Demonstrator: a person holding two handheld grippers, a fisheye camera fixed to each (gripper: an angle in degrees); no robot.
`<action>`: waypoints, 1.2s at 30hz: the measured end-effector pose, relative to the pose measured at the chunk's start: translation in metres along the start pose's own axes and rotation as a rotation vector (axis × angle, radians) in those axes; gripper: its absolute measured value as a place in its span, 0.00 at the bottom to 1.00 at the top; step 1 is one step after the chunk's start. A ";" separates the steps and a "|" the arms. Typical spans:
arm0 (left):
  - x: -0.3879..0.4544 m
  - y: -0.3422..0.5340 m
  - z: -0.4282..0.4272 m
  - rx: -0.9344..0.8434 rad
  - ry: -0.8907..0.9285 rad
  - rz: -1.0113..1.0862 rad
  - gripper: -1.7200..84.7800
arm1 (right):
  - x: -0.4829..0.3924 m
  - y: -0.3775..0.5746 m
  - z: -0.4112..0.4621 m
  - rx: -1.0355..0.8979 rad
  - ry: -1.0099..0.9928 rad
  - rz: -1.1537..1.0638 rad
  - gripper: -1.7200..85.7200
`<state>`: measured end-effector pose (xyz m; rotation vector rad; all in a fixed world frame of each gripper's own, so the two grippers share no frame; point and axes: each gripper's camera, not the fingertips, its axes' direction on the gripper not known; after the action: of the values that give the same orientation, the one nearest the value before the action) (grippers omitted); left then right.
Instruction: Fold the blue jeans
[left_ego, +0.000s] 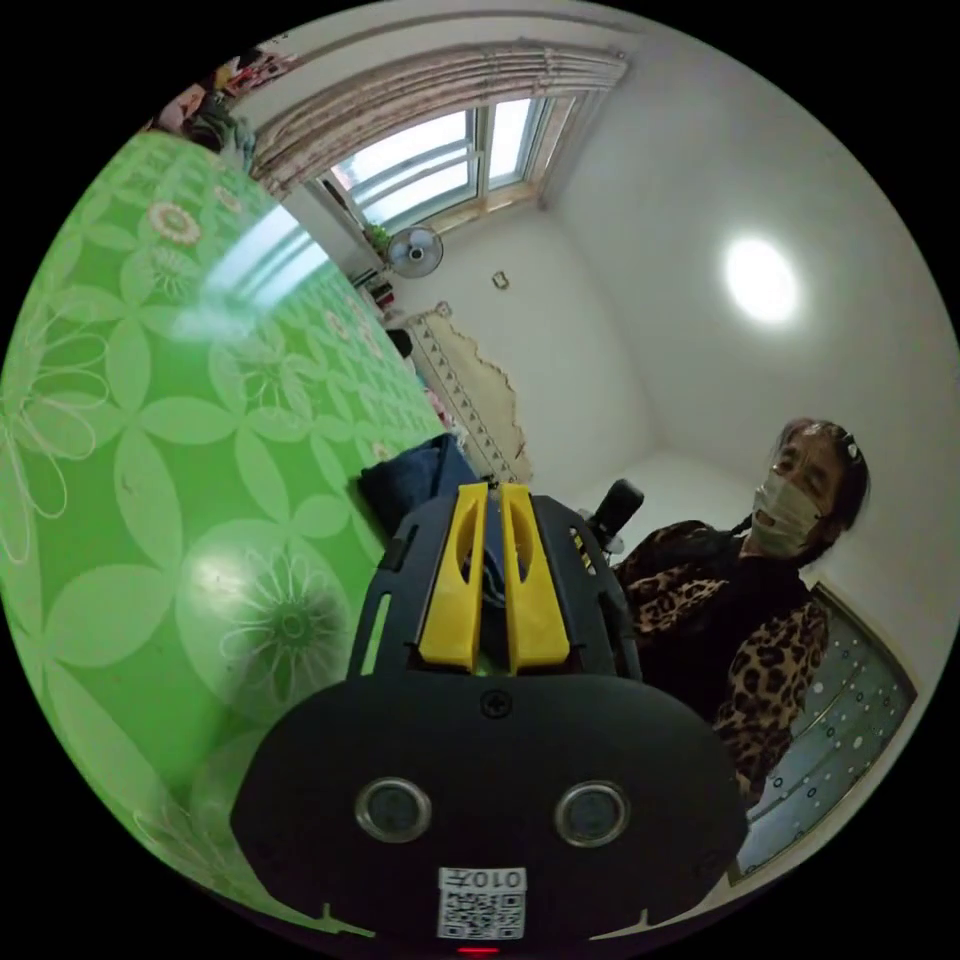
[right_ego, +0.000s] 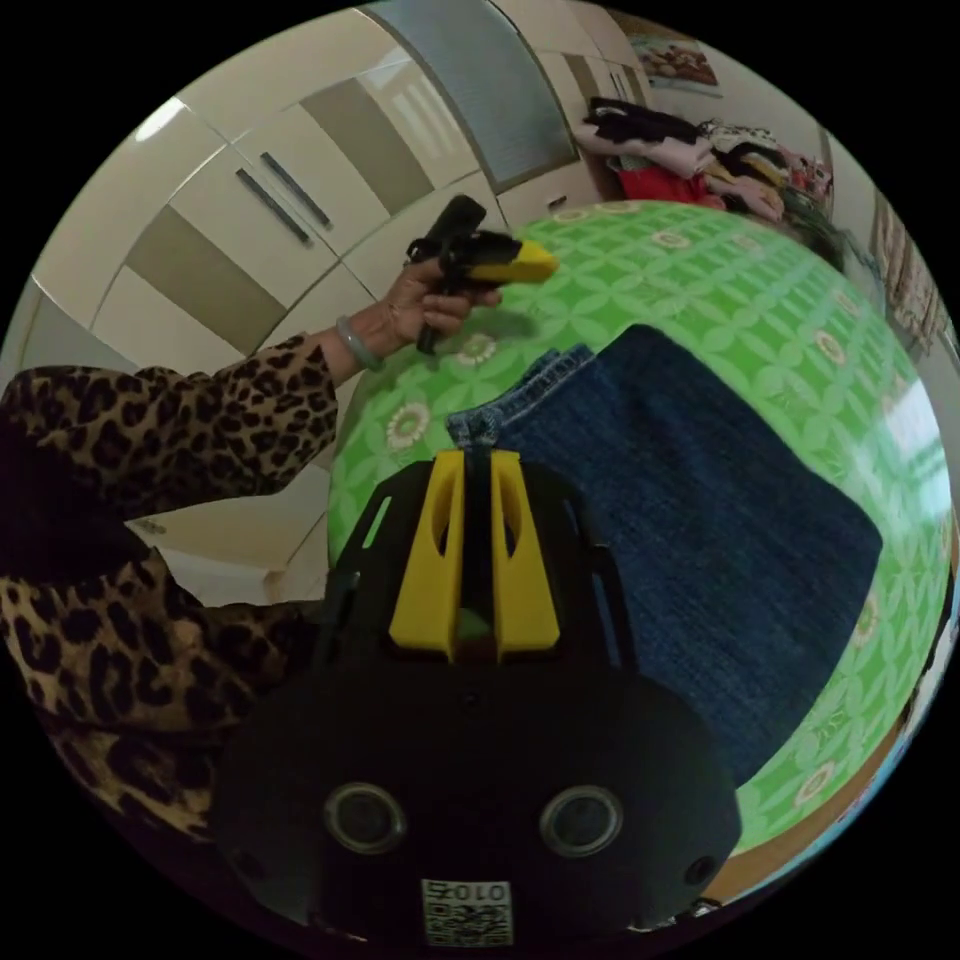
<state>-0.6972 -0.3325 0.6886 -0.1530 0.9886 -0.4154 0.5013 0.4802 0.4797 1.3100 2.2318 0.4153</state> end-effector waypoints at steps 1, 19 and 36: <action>0.001 0.002 0.000 0.011 0.000 0.007 0.03 | 0.006 -0.001 0.009 -0.064 -0.057 -0.001 0.11; 0.034 0.110 0.152 0.009 -0.344 -0.054 0.03 | 0.256 0.217 -0.107 0.415 -0.310 0.600 0.08; -0.009 0.168 0.130 0.241 -0.621 -0.354 0.17 | 0.333 0.303 -0.132 0.414 -0.338 0.653 0.19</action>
<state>-0.5478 -0.1838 0.7140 -0.2224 0.2918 -0.7524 0.5094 0.9183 0.6474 2.1475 1.6174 -0.0652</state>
